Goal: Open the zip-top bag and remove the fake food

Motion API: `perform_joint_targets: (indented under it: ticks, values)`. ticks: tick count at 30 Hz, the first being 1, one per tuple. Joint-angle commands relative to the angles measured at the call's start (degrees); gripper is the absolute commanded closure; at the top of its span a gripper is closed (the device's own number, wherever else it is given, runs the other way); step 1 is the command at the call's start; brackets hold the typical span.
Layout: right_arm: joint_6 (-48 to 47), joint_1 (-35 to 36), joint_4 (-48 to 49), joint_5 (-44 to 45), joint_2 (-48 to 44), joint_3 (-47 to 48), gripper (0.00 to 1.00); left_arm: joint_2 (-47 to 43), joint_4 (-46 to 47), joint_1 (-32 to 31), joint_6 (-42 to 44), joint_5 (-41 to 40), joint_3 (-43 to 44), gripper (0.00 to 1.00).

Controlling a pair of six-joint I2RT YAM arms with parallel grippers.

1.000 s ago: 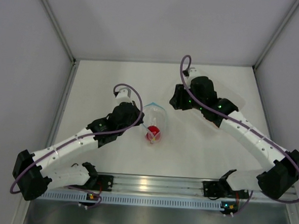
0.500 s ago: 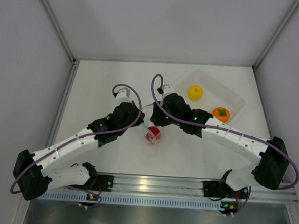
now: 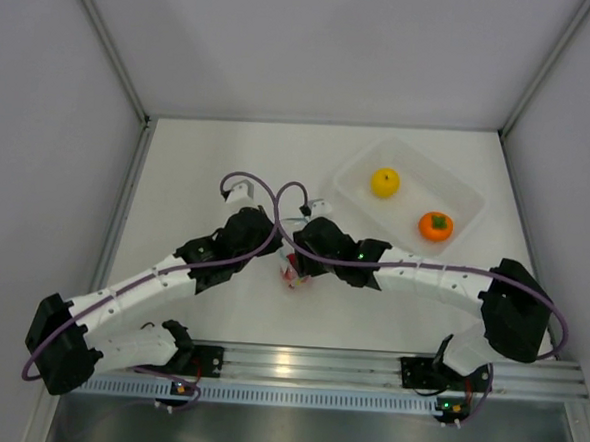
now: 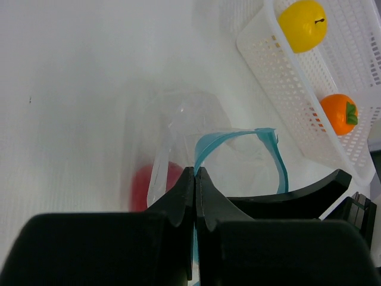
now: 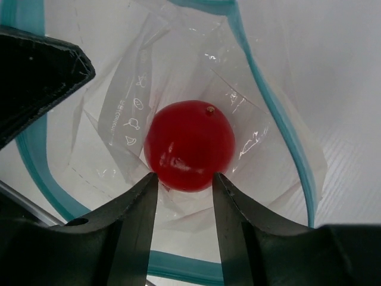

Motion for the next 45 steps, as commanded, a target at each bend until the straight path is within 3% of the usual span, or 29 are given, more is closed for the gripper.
perform_joint_targets:
  ticks: [1,16,27,32,45]
  values:
    - [1.7,2.19,5.28,1.93,2.19,0.69,0.56,-0.8,2.02,0.27,-1.81,-0.77,-1.79,1.0]
    - [3.73,2.55,6.95,4.83,10.19,4.38,0.49,-4.05,2.37,0.27,-3.22,0.29,-6.01,1.0]
    - [1.97,2.55,4.23,3.43,17.31,8.25,0.37,-4.58,2.37,0.27,-3.92,0.73,-8.47,1.0]
    - [2.05,2.55,3.26,2.99,19.08,8.42,0.27,-5.55,2.28,0.27,-3.39,0.29,-9.17,1.0]
    - [2.58,2.64,4.23,1.05,21.45,4.91,0.2,-5.02,2.2,0.27,-3.04,-0.06,-9.35,1.0]
